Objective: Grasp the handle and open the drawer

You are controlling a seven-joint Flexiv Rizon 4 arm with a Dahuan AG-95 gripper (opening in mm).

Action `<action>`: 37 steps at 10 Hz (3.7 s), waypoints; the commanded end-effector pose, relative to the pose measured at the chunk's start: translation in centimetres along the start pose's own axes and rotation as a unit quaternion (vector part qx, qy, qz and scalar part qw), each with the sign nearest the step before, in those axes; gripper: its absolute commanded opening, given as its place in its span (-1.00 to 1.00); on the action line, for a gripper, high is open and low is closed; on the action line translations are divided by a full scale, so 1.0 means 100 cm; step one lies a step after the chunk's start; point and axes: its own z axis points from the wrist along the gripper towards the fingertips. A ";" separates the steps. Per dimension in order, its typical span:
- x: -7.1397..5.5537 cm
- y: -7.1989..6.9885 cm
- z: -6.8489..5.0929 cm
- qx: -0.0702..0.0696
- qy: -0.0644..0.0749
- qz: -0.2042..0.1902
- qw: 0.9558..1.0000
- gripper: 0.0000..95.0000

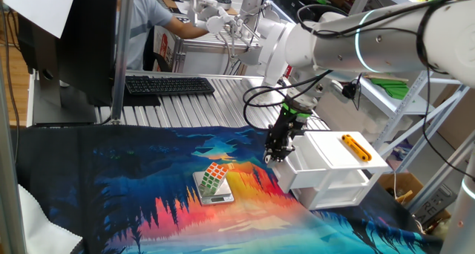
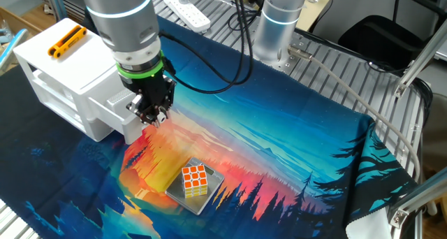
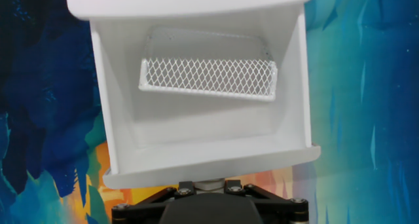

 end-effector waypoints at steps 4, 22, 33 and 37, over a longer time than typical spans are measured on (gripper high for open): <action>0.007 0.000 0.002 0.004 0.004 0.005 1.000 -1.00; 0.023 -0.005 0.005 0.002 -0.003 0.012 1.000 1.00; 0.023 -0.005 0.005 0.002 -0.003 0.012 1.000 1.00; 0.023 -0.005 0.005 0.002 -0.003 0.012 1.000 1.00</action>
